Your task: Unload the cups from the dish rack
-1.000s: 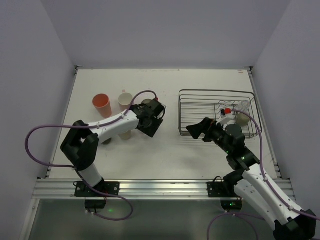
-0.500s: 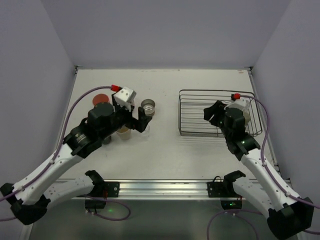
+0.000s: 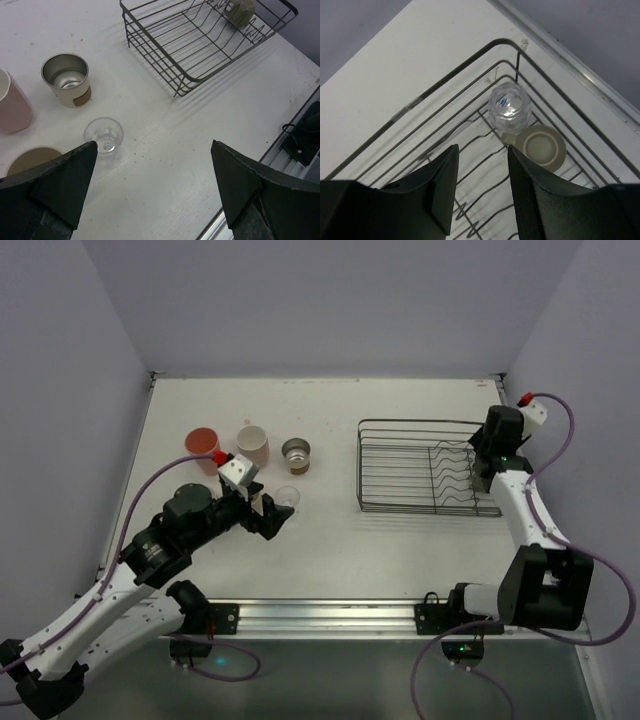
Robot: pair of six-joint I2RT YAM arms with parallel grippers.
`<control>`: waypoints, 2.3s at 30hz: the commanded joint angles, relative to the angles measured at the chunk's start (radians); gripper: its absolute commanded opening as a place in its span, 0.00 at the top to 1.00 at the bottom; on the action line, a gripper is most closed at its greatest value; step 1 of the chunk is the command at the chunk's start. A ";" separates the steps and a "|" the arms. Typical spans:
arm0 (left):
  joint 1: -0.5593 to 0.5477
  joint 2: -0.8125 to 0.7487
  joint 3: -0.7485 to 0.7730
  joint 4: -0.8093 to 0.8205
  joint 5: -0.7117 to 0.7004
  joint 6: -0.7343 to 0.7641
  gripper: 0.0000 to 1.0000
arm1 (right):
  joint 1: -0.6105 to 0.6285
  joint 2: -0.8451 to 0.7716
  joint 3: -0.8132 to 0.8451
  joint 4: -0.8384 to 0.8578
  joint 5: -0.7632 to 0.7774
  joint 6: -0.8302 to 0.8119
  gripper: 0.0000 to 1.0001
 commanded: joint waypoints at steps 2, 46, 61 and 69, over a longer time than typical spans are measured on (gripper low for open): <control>0.024 0.003 0.007 0.052 0.067 0.026 0.00 | -0.071 0.147 0.121 0.037 -0.010 -0.028 0.52; 0.097 0.066 -0.002 0.071 0.089 0.026 0.00 | -0.120 0.430 0.319 -0.072 0.000 -0.057 0.65; 0.105 0.117 0.030 0.129 0.146 -0.017 0.00 | -0.091 -0.041 0.042 0.077 -0.323 0.113 0.69; 0.105 0.192 0.010 0.342 0.348 -0.227 0.00 | 0.169 -0.395 -0.193 0.259 -0.711 0.223 0.69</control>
